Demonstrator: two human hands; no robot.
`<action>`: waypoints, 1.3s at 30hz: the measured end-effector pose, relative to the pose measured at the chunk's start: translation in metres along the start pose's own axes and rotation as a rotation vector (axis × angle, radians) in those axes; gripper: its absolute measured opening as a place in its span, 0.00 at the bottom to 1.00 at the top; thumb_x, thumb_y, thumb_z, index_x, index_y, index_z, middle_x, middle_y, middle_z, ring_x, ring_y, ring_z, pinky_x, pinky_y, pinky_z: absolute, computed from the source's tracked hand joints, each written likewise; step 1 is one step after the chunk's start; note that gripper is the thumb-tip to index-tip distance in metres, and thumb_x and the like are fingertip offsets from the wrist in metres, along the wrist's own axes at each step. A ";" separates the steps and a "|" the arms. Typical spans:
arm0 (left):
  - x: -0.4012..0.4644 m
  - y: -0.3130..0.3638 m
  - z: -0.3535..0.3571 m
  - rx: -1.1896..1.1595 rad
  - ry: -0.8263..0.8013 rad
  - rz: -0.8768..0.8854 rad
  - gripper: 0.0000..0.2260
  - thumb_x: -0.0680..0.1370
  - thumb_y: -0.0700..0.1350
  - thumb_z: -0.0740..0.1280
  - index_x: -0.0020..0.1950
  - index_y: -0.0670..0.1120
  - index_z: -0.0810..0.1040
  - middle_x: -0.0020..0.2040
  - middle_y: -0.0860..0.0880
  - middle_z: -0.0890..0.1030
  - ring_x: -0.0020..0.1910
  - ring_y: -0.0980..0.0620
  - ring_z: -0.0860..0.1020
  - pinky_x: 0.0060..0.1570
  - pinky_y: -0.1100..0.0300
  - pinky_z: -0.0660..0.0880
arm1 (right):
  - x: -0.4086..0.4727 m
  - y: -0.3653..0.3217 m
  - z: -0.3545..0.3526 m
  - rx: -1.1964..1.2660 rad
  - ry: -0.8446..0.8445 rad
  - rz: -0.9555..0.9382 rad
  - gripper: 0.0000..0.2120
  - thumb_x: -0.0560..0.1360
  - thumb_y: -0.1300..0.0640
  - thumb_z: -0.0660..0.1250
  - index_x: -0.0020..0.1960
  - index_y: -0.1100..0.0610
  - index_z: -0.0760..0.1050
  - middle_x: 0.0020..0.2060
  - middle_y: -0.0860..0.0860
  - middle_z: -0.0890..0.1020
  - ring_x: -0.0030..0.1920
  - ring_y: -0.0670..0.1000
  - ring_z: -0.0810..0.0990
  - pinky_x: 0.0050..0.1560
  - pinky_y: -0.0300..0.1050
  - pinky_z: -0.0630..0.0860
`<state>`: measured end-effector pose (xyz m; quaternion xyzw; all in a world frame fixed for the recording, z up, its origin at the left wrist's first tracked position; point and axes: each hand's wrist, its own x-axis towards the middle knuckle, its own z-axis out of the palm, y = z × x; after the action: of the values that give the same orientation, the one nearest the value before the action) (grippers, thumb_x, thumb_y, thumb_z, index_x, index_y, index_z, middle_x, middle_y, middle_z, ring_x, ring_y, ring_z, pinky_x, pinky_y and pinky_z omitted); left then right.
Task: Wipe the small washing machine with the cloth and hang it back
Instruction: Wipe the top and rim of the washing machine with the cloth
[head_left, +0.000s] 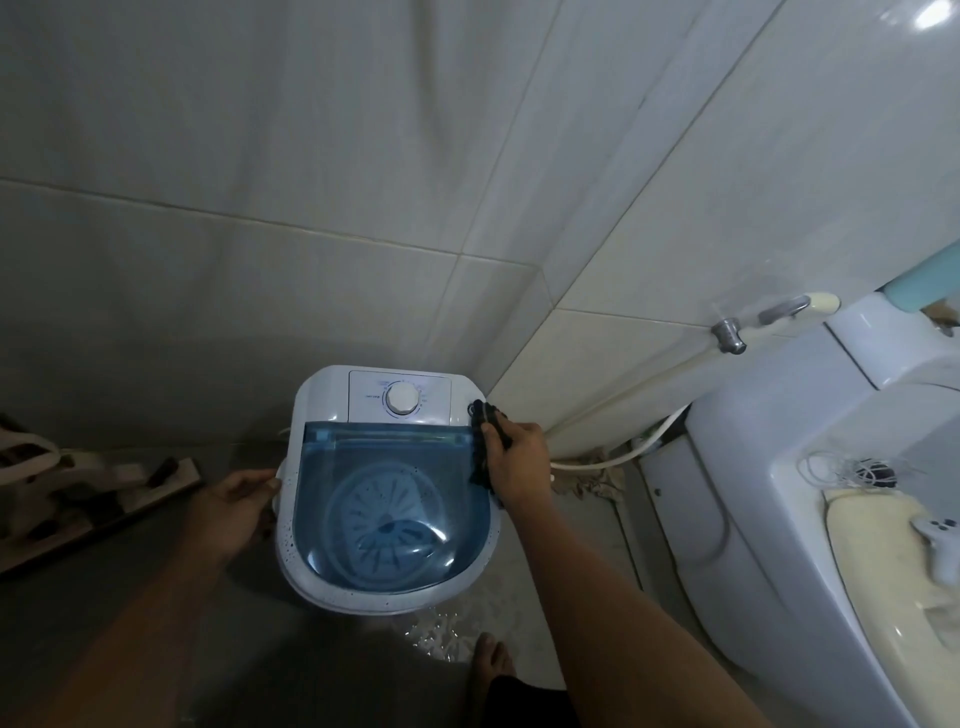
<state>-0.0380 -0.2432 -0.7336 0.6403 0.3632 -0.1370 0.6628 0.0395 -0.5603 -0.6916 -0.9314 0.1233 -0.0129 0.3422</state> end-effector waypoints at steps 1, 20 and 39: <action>-0.001 0.001 0.000 0.002 0.001 0.003 0.04 0.78 0.43 0.70 0.49 0.52 0.81 0.52 0.41 0.85 0.51 0.38 0.83 0.56 0.39 0.78 | -0.007 0.003 0.000 0.009 0.002 0.012 0.20 0.82 0.48 0.64 0.70 0.55 0.77 0.54 0.52 0.72 0.50 0.50 0.77 0.53 0.35 0.70; -0.004 0.000 0.008 0.041 0.017 0.070 0.06 0.79 0.42 0.68 0.56 0.47 0.80 0.52 0.39 0.83 0.51 0.37 0.82 0.56 0.40 0.78 | 0.002 0.007 0.010 0.030 0.039 -0.013 0.21 0.82 0.48 0.64 0.72 0.53 0.75 0.58 0.57 0.74 0.54 0.56 0.79 0.59 0.38 0.71; -0.018 0.008 0.006 0.083 0.024 0.073 0.14 0.78 0.45 0.70 0.62 0.43 0.80 0.52 0.40 0.84 0.49 0.40 0.83 0.55 0.44 0.79 | -0.133 0.046 0.025 0.206 0.249 0.073 0.19 0.80 0.50 0.68 0.70 0.50 0.77 0.57 0.51 0.75 0.54 0.45 0.77 0.56 0.35 0.73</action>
<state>-0.0432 -0.2527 -0.7165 0.6816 0.3413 -0.1199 0.6360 -0.0966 -0.5464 -0.7325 -0.8776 0.1966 -0.1283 0.4181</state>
